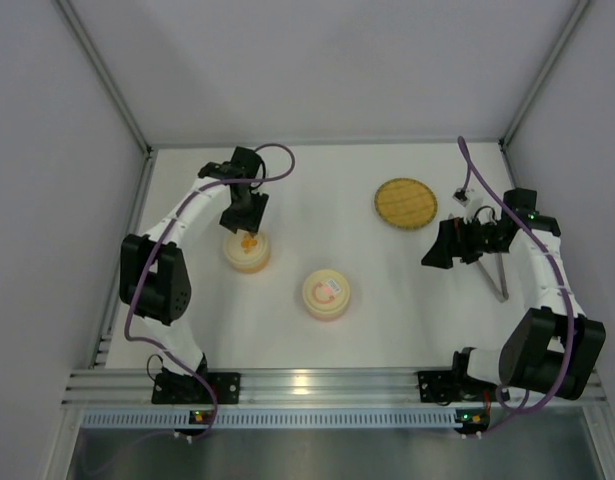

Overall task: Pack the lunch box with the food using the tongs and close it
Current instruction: Adjust the box lid on the packing box.

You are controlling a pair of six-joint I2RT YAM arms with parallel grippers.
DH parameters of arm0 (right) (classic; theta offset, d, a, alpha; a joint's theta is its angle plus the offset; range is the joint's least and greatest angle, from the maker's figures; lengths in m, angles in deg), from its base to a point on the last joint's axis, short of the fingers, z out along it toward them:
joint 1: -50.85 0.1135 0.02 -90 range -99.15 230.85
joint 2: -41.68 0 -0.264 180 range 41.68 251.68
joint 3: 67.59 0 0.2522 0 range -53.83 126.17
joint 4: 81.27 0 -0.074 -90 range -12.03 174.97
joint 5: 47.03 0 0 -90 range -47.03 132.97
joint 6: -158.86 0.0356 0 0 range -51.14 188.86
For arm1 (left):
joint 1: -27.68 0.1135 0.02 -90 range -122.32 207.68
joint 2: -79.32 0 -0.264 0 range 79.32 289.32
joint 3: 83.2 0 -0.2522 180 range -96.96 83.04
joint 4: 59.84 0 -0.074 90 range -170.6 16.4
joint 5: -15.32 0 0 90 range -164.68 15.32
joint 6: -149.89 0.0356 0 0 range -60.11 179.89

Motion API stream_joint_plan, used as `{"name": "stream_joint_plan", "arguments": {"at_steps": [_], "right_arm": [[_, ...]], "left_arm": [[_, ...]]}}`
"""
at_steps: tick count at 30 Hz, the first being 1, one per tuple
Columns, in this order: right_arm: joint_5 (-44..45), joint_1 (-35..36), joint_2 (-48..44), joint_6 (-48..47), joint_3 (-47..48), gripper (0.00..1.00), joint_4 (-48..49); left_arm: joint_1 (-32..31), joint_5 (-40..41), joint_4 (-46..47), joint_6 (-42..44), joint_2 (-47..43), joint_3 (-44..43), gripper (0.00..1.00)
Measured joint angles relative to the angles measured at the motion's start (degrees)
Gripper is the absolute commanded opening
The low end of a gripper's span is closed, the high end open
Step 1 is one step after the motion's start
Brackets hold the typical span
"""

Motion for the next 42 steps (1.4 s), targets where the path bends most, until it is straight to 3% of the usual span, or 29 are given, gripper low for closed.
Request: {"name": "stream_joint_plan", "arguments": {"at_steps": [21,33,42], "right_arm": [[0.0,0.0,0.0,-0.04,0.0,0.99,-0.02],[-0.02,0.0,0.0,-0.09,0.0,0.99,-0.02],[-0.04,0.44,0.0,0.0,0.02,0.99,-0.04]], "left_arm": [[1.9,2.47,-0.2,-0.39,1.42,0.79,0.47],[4.24,2.38,0.15,-0.39,0.24,6.64,0.43],[4.68,-3.58,0.55,-0.13,-3.5,5.2,0.41]]}}
